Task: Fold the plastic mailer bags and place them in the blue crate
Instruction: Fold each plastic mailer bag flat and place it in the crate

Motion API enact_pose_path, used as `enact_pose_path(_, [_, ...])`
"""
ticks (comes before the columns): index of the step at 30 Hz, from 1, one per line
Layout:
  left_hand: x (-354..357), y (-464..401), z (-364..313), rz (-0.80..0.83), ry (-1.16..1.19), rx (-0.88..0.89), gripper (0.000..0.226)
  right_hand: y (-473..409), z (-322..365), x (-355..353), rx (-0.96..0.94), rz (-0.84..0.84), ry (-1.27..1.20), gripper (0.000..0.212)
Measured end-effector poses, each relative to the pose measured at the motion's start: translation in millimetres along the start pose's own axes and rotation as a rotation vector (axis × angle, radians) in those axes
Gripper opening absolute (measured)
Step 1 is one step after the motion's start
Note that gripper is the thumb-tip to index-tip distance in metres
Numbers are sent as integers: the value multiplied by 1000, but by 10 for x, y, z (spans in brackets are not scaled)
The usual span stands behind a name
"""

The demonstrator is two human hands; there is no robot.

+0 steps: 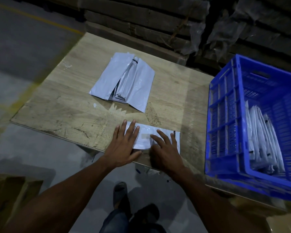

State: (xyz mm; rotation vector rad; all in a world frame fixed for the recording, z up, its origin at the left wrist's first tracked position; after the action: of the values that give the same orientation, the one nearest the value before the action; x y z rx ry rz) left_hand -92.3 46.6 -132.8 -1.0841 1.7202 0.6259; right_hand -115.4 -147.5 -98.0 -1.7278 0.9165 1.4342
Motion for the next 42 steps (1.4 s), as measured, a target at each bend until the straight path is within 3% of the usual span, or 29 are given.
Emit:
enact_pose_path(4, [23,-45,108,55,20,2,100,14,9,-155,-73,-84,-37,57])
enact_pose_path(7, [2,-117,122,85,113,16,99,175,175,-227,-306,-128,20,46])
enact_pose_path(10, [4,-153,106,152,189,42,76,158,182,-146,-426,71,141,45])
enact_pose_path(12, [0,-176,125,153,234,45,73,29,81,-197,-433,135,139,47])
enact_pose_path(16, [-78,-190,74,-108,451,-87,89,-182,-204,-495,-325,57,78,45])
enact_pose_path(18, [-38,-195,-19,-163,486,-173,96,-218,-435,-714,-224,-24,55,38])
enact_pose_path(23, [209,-410,-449,40,355,-298,100,-303,-1153,-1334,38,-216,-63,46])
enact_pose_path(31, [559,-1007,-1231,243,155,-120,85,83,-2315,-2315,360,-417,-89,37])
enact_pose_path(38, [789,-1453,-1662,326,102,-68,78,779,-3319,-2384,520,-377,-34,34])
enact_pose_path(42, [843,-1570,-1828,334,45,-62,72,1204,-3809,-2034,615,-147,31,37])
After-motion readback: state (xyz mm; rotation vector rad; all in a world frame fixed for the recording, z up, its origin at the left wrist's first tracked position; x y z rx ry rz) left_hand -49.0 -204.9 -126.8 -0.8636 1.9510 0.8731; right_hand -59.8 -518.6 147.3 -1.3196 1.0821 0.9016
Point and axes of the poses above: each hand's wrist, its own y-axis away from the middle knuckle, its own x-axis out of the palm, z = x × y, the point moved 4 cm from there along -y, towards the middle knuckle, and after that the axes turned 11 degrees about y, right-handed, at the moved point
